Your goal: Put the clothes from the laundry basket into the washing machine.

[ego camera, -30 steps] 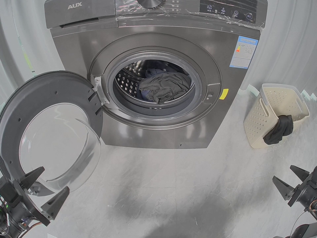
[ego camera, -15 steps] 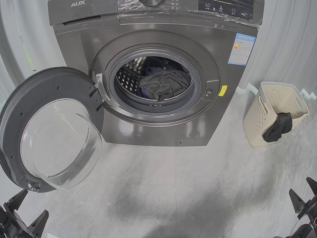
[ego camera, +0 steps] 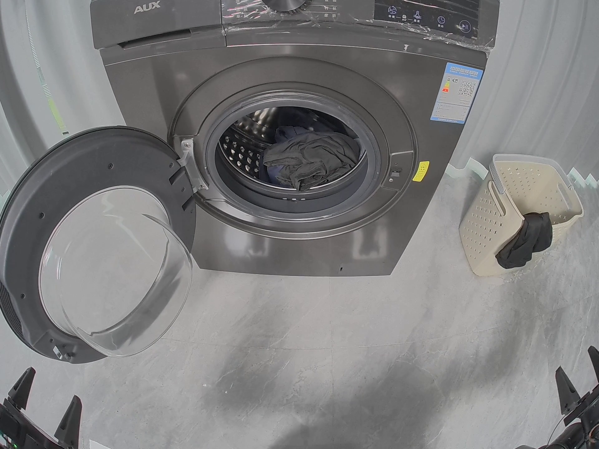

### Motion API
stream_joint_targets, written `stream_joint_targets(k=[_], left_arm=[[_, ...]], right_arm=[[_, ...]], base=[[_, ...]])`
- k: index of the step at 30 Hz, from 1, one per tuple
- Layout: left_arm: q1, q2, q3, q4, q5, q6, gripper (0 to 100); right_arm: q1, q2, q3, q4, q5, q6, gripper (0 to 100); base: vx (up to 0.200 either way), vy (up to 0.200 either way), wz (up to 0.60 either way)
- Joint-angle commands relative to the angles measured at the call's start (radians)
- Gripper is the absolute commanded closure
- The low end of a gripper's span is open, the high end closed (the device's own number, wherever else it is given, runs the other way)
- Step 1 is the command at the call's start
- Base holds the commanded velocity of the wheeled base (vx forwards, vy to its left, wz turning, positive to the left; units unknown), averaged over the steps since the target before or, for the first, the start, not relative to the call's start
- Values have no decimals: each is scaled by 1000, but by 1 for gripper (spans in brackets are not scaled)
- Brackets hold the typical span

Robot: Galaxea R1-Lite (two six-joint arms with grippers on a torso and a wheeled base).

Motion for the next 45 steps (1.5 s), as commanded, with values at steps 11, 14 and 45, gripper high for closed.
stream_joint_targets(k=[11, 14, 45], left_arm=[[42, -55, 13, 17, 11, 35, 0], [43, -55, 13, 17, 27, 44, 0], [39, -55, 12, 88, 39, 54, 0]], right_arm=[[-140, -97, 13, 12, 21, -124, 0], [-136, -100, 10, 25, 19, -107, 0], [-134, -98, 12, 81, 145, -50, 0]], base=[[0, -164, 0], [0, -200, 0], [0, -200, 0]])
